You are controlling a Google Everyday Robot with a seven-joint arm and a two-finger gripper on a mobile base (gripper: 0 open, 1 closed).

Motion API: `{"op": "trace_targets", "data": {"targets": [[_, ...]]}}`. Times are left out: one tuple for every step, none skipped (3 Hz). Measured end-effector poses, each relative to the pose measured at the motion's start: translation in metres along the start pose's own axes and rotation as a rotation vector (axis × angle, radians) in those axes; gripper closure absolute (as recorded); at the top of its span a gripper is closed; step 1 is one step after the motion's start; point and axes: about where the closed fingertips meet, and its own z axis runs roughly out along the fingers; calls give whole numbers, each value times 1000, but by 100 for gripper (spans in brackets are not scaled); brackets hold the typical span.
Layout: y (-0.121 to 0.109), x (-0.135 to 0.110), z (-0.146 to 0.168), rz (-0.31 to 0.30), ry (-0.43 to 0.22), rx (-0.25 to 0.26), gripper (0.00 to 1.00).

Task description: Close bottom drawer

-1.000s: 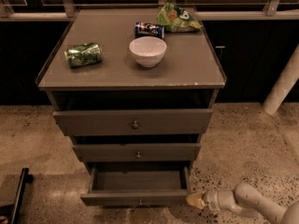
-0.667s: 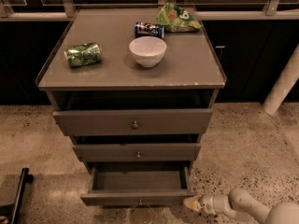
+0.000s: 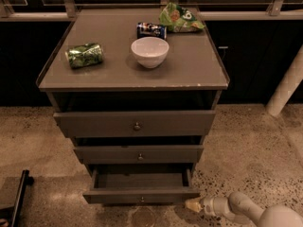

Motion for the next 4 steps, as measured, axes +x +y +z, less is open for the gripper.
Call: {"op": "trace_targets", "data": {"targets": [[-9, -28, 1, -48, -8, 23, 100], [-16, -67, 1, -122, -21, 24, 100], [-15, -66, 1, -122, -21, 24, 100], [-16, -84, 7, -171, -18, -13, 100]]}}
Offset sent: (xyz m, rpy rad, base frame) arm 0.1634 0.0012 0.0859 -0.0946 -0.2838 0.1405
